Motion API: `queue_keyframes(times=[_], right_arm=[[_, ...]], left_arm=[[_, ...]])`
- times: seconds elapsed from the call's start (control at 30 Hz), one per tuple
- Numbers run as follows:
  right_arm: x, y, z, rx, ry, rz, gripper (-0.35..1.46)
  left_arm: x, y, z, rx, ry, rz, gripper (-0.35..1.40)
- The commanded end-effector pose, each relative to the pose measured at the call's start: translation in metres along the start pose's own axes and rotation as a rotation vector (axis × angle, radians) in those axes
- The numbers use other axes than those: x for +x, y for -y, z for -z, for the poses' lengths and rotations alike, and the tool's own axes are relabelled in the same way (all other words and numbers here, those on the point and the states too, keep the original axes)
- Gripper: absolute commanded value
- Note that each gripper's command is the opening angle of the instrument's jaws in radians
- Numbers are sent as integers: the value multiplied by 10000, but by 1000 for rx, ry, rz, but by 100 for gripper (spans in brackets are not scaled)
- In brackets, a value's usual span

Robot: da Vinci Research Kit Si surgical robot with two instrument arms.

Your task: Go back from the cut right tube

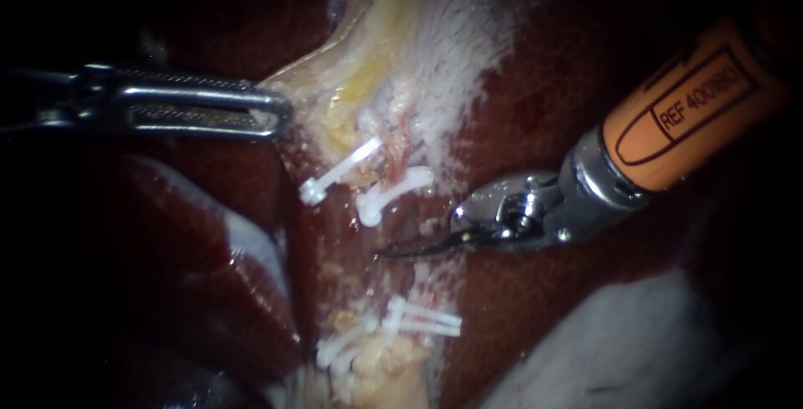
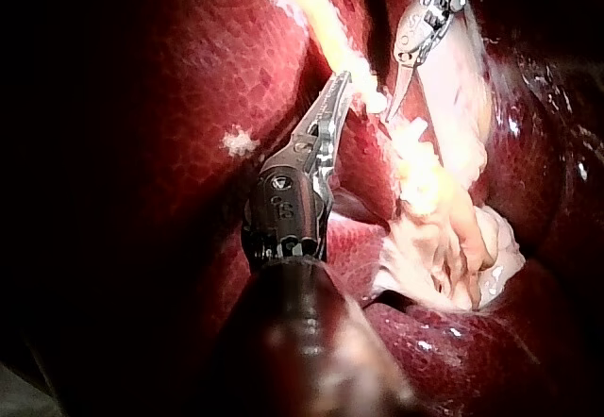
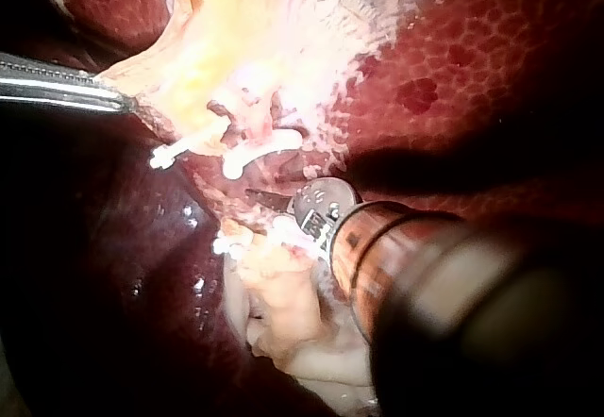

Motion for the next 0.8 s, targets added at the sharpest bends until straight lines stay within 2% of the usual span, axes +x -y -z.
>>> queue_keyframes(times=[0.03,0.13,0.27,0.33,0.43,0.57,0.8], right_arm=[[0,1,-1,3,-3,1,-35],[0,1,-3,1,-12,13,-35],[1,1,-3,-55,-61,25,-35],[2,1,-2,-57,-62,41,-35],[2,1,-2,-63,-66,58,-10],[2,1,-2,-64,-66,76,10],[2,2,-1,-69,-70,92,36]], left_arm=[[0,0,0,0,0,0,-25],[0,0,-1,0,0,0,-25],[1,0,-1,0,0,-1,-25],[1,0,-1,0,0,-1,-25],[1,0,-1,0,0,-1,-25],[1,0,0,0,0,-1,-25],[1,0,0,0,0,-1,-25]])
